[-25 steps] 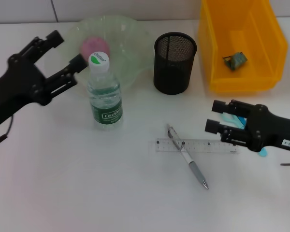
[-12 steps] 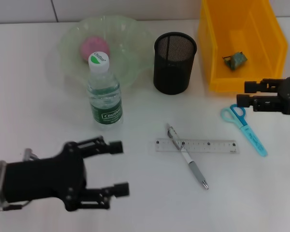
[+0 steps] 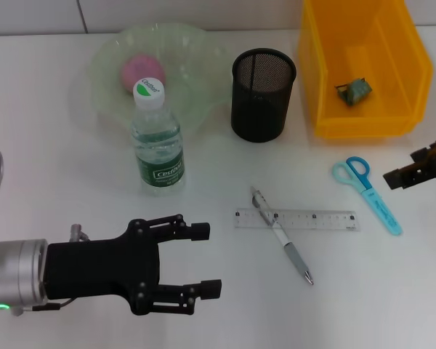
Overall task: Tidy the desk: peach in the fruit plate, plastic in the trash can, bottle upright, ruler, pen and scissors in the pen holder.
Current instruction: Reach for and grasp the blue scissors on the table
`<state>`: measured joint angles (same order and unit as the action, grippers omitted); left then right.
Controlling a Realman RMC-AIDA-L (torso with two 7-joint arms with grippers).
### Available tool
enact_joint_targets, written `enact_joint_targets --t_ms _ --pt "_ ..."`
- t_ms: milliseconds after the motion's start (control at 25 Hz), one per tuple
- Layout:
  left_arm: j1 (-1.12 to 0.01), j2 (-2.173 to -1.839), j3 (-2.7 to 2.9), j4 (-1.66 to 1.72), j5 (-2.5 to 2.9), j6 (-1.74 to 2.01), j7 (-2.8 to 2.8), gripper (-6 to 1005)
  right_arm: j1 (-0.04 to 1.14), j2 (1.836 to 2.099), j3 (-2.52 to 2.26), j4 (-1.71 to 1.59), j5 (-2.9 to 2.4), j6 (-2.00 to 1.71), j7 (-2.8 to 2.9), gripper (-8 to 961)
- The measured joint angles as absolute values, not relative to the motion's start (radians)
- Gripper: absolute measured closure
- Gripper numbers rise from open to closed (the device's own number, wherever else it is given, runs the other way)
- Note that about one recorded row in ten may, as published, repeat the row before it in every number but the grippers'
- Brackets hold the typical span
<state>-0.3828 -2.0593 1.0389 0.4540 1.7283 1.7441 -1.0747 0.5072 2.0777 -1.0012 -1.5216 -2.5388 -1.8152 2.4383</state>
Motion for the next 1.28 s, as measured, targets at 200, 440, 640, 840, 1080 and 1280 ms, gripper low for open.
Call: enact_joint_targets --t_ms 200,440,640,840,1080,1280 --pt "-0.394 -2.062 1.04 0.451 1.736 1.728 -1.075 157 0.514 2.083 -1.156 -1.557 -2.664 -1.784 2.596 257" --pt "-0.401 -2.062 1.04 0.452 1.75 1.711 -1.075 157 0.524 2.085 -1.302 -1.491 -2.784 -1.694 2.688 256" --pt "-0.408 -2.065 1.04 0.444 1.755 1.696 -1.069 157 0.559 2.086 -1.341 -1.415 -2.791 -1.642 2.742 256" --pt "-0.408 -2.067 1.04 0.444 1.757 1.689 -1.067 157 0.6 2.086 -1.356 -1.349 -2.79 -1.624 2.769 255" --pt "-0.408 -2.067 1.04 0.443 1.757 1.678 -1.065 157 0.621 2.086 -1.408 -1.28 -2.793 -1.577 2.798 255" --pt "-0.408 -2.067 1.04 0.443 1.757 1.669 -1.065 157 0.63 2.086 -1.453 -1.24 -2.797 -1.547 2.822 256"
